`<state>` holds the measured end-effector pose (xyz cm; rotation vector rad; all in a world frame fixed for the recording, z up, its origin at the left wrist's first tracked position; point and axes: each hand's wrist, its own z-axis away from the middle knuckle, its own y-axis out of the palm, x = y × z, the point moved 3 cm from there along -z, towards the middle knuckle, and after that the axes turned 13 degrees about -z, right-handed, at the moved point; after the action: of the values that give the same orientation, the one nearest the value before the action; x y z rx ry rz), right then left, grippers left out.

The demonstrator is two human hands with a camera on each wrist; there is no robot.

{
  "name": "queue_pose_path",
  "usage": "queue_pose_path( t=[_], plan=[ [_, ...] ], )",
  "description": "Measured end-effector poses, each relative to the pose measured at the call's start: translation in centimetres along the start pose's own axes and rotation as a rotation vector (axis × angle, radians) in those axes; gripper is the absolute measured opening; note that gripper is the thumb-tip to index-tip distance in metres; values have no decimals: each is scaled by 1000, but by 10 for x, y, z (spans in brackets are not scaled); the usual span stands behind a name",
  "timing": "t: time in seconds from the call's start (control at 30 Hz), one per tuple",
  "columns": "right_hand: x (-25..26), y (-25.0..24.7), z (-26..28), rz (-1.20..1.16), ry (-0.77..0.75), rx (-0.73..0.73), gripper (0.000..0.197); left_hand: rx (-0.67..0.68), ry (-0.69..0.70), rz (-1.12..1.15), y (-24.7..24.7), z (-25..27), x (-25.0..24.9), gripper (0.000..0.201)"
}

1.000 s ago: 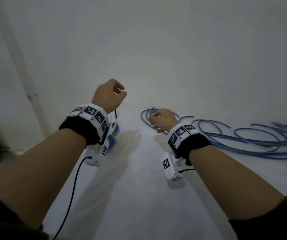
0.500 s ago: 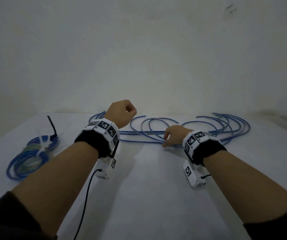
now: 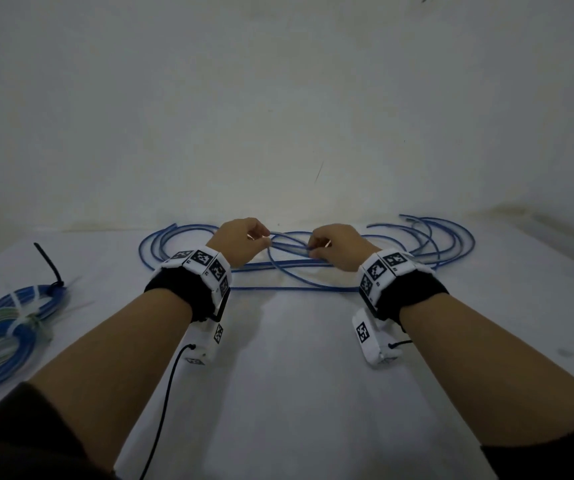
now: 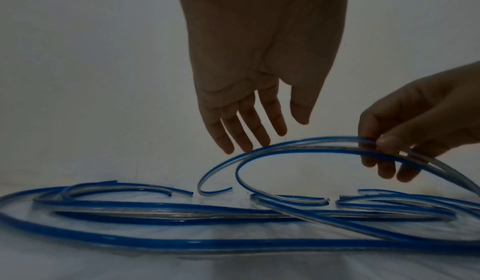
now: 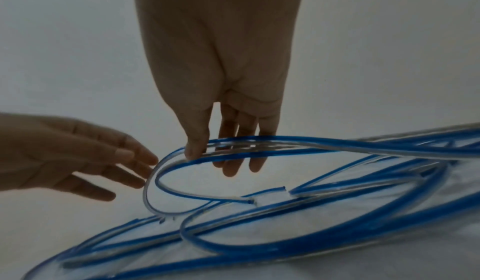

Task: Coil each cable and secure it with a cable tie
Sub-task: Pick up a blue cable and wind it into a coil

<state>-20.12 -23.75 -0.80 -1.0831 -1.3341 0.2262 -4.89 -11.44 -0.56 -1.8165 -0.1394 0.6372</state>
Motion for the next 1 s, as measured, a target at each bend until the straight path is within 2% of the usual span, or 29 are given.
queue_pose_path(
  t=[0.13, 0.33, 0.4, 0.6, 0.73, 0.83, 0.87, 0.97, 1.0],
  plan=[
    [6, -16, 5, -226, -73, -150, 8, 29, 49, -107, -1, 2, 1, 34],
    [26, -35, 11, -532, -197, -413, 12, -35, -8, -11, -22, 16, 8, 30],
    [34, -42, 14, -592, -233, -483, 12, -34, -14, -20, -27, 21, 10, 36],
    [62, -46, 20, -678, -311, -532, 13, -168, 15, 64, -37, 35, 16, 101],
    [72, -47, 26, -683, -332, -520, 14, -316, -64, 103, -59, 43, 16, 120],
    [75, -50, 33, -701, -320, -534, 15, -253, -40, 88, -68, 42, 19, 106],
    [76, -51, 34, -709, -315, -541, 16, -215, -17, 77, -70, 43, 18, 94],
    [78, -51, 35, -705, -290, -565, 15, -138, 48, 52, -74, 50, 13, 35],
    [77, -51, 35, -685, -279, -589, 14, -117, 56, 83, -74, 52, 10, 26]
  ],
)
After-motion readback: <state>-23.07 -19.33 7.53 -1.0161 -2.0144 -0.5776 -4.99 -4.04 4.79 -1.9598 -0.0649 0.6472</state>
